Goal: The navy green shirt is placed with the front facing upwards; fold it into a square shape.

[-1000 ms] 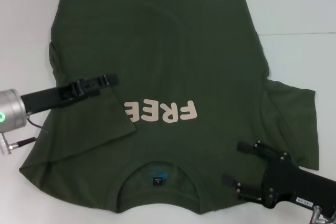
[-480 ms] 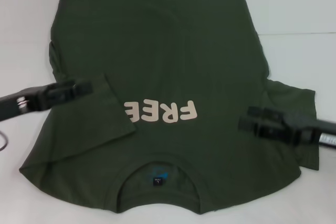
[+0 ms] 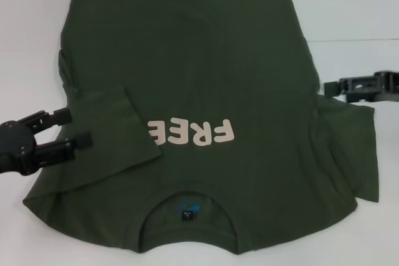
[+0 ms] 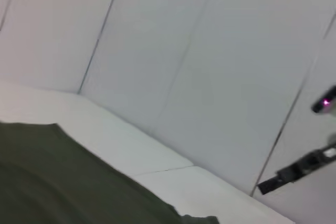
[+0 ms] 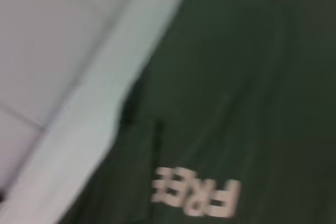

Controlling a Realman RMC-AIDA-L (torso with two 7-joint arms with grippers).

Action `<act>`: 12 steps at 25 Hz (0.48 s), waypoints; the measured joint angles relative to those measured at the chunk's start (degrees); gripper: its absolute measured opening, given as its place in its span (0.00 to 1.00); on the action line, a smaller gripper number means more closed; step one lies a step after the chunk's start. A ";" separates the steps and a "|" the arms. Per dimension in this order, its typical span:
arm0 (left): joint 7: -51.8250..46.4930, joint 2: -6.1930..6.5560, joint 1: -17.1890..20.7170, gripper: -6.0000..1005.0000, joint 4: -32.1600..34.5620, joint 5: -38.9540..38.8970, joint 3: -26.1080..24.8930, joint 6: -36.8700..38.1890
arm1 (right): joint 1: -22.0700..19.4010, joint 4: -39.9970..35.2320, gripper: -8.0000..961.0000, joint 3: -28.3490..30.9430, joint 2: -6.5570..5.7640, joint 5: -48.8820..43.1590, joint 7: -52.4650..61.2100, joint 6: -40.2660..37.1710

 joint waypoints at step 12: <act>6.83 -0.39 0.40 0.90 -1.16 0.64 1.67 1.31 | 6.04 -2.32 0.96 -0.13 -1.40 -25.44 13.37 4.48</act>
